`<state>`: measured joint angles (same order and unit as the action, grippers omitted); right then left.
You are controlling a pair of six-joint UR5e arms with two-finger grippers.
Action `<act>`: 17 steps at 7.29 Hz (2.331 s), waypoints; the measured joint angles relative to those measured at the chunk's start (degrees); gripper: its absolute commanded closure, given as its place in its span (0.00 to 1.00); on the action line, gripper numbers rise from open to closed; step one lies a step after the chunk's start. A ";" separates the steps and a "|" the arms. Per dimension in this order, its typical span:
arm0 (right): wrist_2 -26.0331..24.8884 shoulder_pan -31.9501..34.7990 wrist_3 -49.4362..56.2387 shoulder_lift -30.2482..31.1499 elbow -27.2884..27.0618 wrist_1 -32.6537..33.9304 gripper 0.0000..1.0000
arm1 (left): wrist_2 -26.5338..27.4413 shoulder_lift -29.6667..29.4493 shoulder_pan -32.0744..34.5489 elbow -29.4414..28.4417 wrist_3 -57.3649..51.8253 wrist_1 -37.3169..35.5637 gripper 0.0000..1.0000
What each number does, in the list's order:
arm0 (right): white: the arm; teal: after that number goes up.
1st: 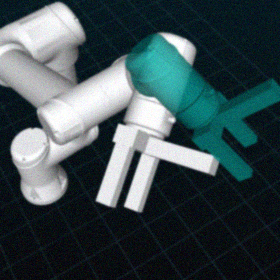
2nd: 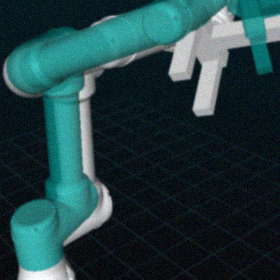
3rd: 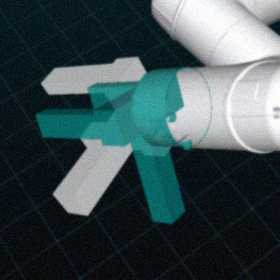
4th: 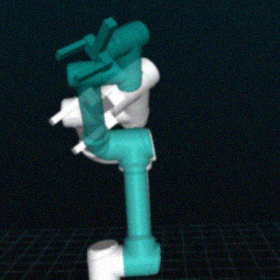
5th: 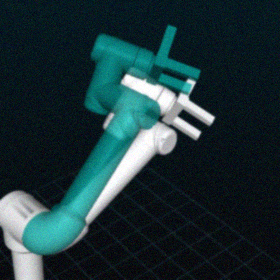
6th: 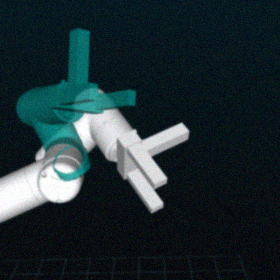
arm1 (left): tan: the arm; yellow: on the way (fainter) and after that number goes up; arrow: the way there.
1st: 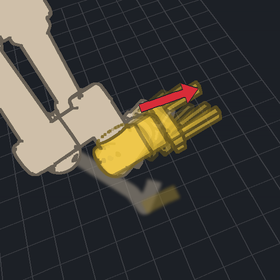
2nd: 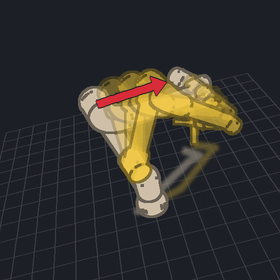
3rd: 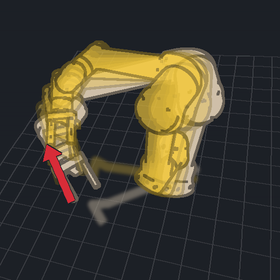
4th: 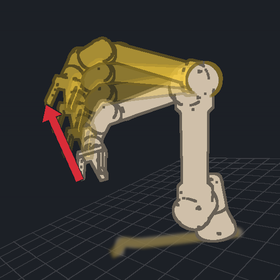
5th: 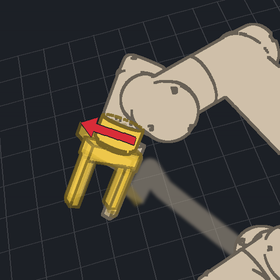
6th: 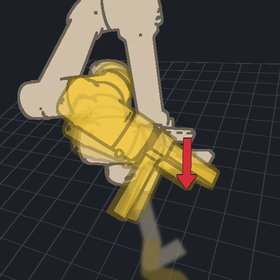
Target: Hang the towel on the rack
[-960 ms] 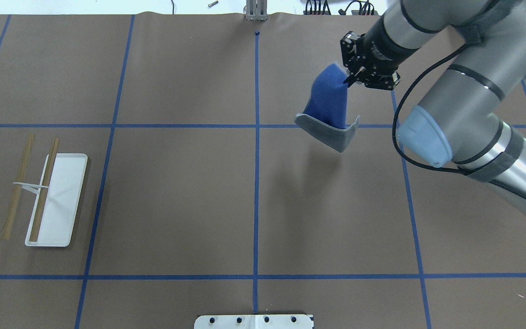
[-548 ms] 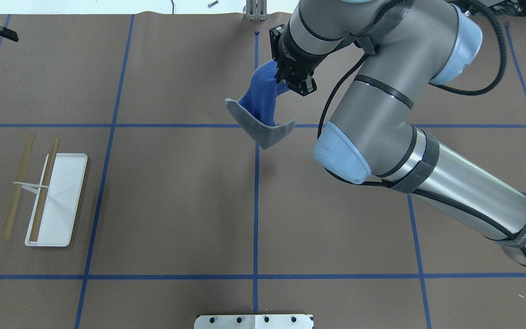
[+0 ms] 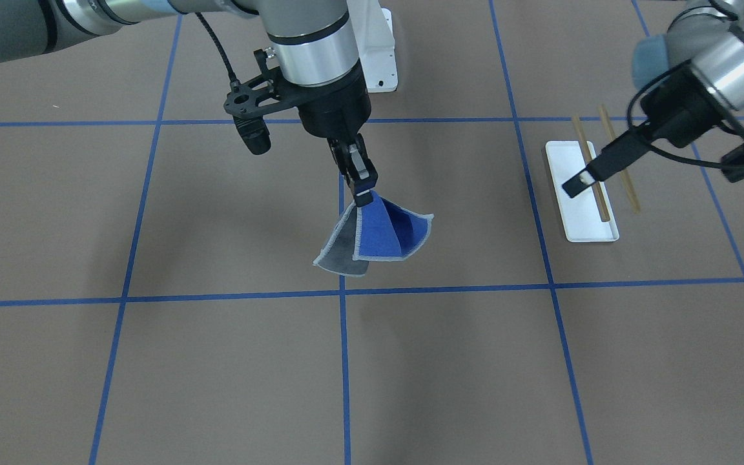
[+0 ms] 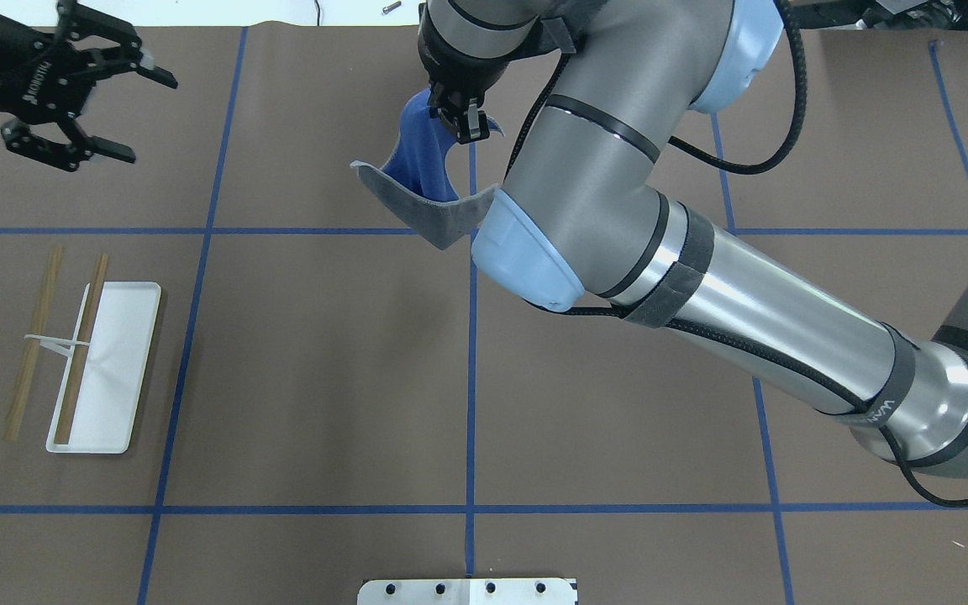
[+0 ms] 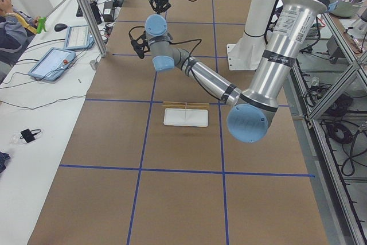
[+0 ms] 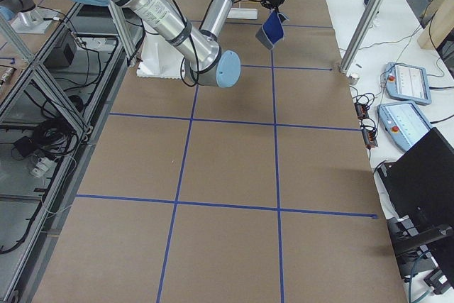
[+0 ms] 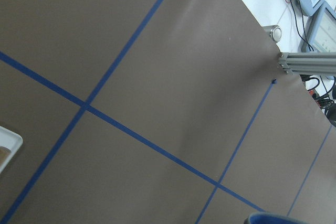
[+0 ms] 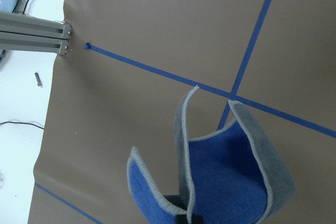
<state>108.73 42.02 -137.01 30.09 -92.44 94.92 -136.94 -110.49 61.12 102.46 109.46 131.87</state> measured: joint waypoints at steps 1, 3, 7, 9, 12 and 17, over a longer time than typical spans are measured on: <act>-0.20 -0.30 -0.33 -0.88 0.45 -0.02 1.00 | 4.04 -0.98 -4.30 0.40 1.55 -0.14 0.02; -0.52 -0.99 -0.37 -1.61 0.69 -0.14 1.00 | 8.14 -2.48 -9.26 0.54 2.46 -1.81 0.02; -0.61 -1.64 0.41 -1.78 0.10 -0.18 1.00 | 8.90 -5.09 -11.40 -0.02 5.26 -2.52 0.14; -0.22 -1.67 0.55 -1.68 -0.66 -0.14 1.00 | 9.43 -5.49 -11.82 -0.09 6.27 -2.50 0.15; 0.42 -1.84 0.68 -1.24 -2.24 -0.17 1.00 | 9.75 -5.69 -11.90 -0.09 6.46 -2.42 0.30; 0.43 -2.04 0.69 -0.97 -2.97 -0.18 1.00 | 9.76 -5.79 -11.90 0.14 8.48 -2.41 1.00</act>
<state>109.16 39.99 -136.32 29.12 -95.41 94.75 -127.18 -116.28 49.22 102.59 117.93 129.46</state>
